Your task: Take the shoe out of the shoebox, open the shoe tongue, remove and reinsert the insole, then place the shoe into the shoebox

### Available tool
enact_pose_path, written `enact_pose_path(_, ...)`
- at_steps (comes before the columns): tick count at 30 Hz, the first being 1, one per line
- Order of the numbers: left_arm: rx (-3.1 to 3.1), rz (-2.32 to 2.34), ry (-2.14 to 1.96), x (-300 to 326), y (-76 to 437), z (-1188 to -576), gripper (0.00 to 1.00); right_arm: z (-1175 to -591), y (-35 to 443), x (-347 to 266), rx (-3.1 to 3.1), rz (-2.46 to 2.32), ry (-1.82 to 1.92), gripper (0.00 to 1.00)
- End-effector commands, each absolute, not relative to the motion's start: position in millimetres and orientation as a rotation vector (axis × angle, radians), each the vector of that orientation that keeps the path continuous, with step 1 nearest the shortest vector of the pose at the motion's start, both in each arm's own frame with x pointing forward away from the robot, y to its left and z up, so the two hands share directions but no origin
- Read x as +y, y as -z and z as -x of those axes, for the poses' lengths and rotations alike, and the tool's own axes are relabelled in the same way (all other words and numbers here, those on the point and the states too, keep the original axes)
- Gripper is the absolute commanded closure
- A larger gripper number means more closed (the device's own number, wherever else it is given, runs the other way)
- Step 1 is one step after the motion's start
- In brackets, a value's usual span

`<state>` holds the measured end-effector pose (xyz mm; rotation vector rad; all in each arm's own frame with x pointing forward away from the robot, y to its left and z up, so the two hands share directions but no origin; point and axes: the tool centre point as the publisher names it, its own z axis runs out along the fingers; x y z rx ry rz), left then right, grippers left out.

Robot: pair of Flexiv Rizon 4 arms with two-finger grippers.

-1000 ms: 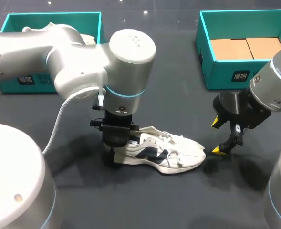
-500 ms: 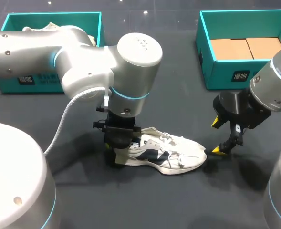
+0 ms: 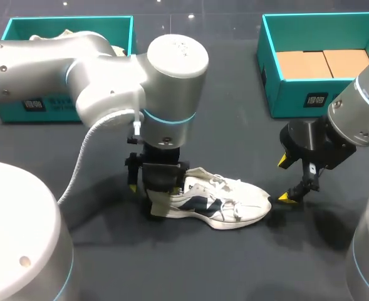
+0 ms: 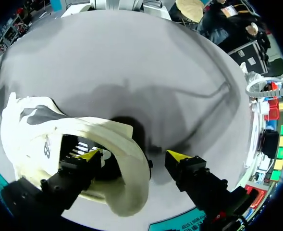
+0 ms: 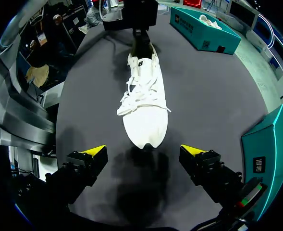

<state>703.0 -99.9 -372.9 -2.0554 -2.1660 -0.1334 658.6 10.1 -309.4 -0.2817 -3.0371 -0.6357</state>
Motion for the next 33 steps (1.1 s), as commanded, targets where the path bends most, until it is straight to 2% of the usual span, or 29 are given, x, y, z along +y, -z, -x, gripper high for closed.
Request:
enact_pose_path(1, -2.243, 2.079, 0.072, -78.7, 329.4, -693.6, 0.0, -657.0, 310.2, 9.9, -3.041, 0.283, 0.636, 0.0)
enact_pose_path(7, -2.368, 1.99, -0.072, -66.3, 282.4, -688.4, 0.0, -657.0, 310.2, 9.9, -3.041, 0.283, 0.636, 0.0)
enact_pose_path(13, -2.473, 1.833, -0.233, -45.0, 257.4, -679.5, 0.0, -657.0, 310.2, 9.9, -3.041, 0.283, 0.636, 0.0)
enact_pose_path(20, -2.579, 1.476, -0.466, -19.1, 247.3, -671.3, 0.0, -657.0, 310.2, 9.9, -3.041, 0.283, 0.636, 0.0)
enact_pose_path(33, -2.579, 1.476, -0.466, -19.1, 247.3, -671.3, 0.0, -657.0, 310.2, 9.9, -3.041, 0.283, 0.636, 0.0)
